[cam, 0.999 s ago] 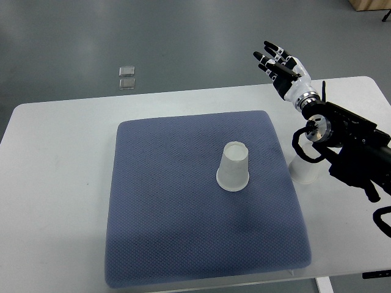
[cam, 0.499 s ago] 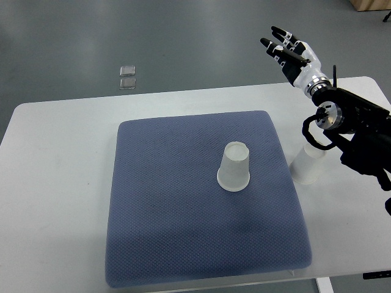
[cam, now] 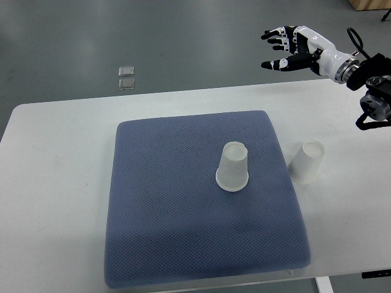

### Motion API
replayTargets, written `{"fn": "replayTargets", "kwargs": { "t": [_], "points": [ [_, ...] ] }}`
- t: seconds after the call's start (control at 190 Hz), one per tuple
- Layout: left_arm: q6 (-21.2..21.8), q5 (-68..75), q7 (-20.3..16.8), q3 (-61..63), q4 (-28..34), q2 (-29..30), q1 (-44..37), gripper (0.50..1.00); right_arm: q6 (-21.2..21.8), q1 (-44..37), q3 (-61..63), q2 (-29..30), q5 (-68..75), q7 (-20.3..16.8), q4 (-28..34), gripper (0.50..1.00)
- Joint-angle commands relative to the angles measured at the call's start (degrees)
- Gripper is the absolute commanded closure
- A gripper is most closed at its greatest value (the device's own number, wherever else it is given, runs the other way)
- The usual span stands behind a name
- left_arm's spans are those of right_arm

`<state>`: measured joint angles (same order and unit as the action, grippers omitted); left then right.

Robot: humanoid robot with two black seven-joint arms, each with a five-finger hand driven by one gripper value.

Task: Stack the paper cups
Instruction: 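Swing the right hand over and down toward the cup beside the pad, then close the right hand's fingers around the upside-down cup beside the pad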

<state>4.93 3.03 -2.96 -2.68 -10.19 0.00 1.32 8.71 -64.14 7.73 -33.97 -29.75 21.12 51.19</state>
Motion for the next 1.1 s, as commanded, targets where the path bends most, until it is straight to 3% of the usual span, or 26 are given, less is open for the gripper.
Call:
{"fn": "replayTargets", "kwargs": {
  "t": [0.0, 0.289, 0.489, 0.746, 0.946, 1.093],
  "points": [
    [0.0, 0.0, 0.1, 0.0, 0.0, 0.0, 0.0, 0.5, 1.7, -2.0, -4.8, -4.0, -6.1, 0.1, 4.4, 0.587],
    [0.0, 0.0, 0.0, 0.0, 0.0, 0.0, 0.0, 0.5, 8.0, -3.5, -7.4, -12.3, -31.1, 0.3, 13.1, 0.587],
    [0.0, 0.0, 0.1, 0.0, 0.0, 0.0, 0.0, 0.5, 10.4, -3.5, -7.4, -13.9, -43.0, 0.8, 15.7, 0.587],
    [0.0, 0.0, 0.0, 0.0, 0.0, 0.0, 0.0, 0.5, 10.4, -4.0, -8.4, -14.2, -48.6, 0.8, 15.8, 0.589],
    [0.0, 0.0, 0.1, 0.0, 0.0, 0.0, 0.0, 0.5, 3.7, -2.7, -12.2, -13.4, -52.8, 0.6, 15.7, 0.589],
    [0.0, 0.0, 0.0, 0.0, 0.0, 0.0, 0.0, 0.5, 2.6, -2.7, -12.7, -13.4, -53.8, 0.6, 15.7, 0.589]
  ]
}}
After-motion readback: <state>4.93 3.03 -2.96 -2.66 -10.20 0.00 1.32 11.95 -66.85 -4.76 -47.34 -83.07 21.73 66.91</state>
